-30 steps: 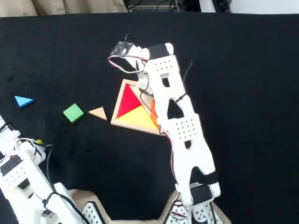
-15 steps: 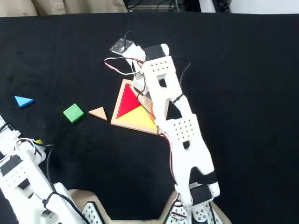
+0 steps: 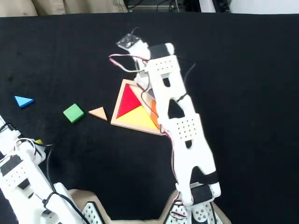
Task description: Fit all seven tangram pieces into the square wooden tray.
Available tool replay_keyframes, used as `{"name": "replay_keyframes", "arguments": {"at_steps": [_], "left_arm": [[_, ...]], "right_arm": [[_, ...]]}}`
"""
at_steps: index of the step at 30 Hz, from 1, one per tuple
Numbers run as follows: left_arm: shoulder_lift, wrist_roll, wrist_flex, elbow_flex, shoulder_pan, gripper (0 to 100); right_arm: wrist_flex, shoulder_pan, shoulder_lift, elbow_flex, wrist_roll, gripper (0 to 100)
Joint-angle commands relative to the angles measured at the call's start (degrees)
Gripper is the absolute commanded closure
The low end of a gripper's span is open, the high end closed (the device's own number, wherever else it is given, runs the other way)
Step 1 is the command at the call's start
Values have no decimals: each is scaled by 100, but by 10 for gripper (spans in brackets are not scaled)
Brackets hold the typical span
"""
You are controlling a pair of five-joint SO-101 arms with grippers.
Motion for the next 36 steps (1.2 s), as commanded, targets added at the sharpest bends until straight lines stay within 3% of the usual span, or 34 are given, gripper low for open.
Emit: {"name": "replay_keyframes", "arguments": {"at_steps": [1, 20, 33, 36], "left_arm": [[-114, 44, -97, -22, 66, 758], [-114, 44, -97, -22, 66, 758], [-114, 44, -97, -22, 66, 758], [-114, 44, -97, -22, 66, 758]], "right_arm": [[-79, 132, -84, -286, 149, 987], [-97, -176, 163, -321, -1011, 987], [202, -220, 154, -321, -993, 981], [343, -202, 145, -330, -985, 907]]}}
